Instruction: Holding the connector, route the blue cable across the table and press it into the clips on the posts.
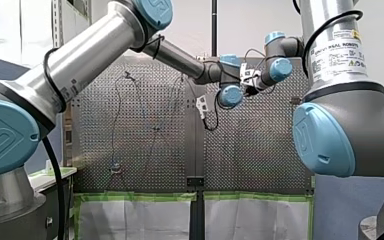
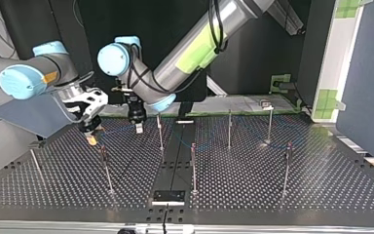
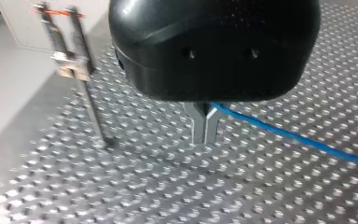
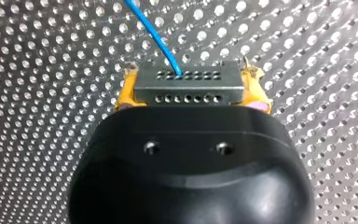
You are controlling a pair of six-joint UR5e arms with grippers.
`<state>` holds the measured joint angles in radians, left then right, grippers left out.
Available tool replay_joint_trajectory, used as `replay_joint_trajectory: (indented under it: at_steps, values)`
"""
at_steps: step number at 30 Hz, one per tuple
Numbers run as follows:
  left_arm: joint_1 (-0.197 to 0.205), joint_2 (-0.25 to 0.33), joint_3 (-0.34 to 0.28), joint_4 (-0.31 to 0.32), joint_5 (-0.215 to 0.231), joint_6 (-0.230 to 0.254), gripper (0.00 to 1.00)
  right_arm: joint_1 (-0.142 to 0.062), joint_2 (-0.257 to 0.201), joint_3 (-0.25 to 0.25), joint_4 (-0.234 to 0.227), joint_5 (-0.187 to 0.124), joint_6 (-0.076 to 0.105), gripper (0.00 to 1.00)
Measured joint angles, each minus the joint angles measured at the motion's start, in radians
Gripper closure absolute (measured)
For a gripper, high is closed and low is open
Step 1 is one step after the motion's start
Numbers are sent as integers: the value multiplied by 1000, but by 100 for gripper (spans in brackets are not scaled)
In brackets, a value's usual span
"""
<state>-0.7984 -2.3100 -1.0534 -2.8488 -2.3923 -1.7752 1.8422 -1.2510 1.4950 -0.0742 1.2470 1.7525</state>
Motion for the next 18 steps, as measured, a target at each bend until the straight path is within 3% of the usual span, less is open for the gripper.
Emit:
replay_joint_trajectory:
  at_steps: [7,18]
  values:
    - [-3,67,-2,14,13,39,100,3,-8,0,17,-10,1,100]
    - [2,127,-2,36,102,75,100,-3,-48,0,27,-10,7,100]
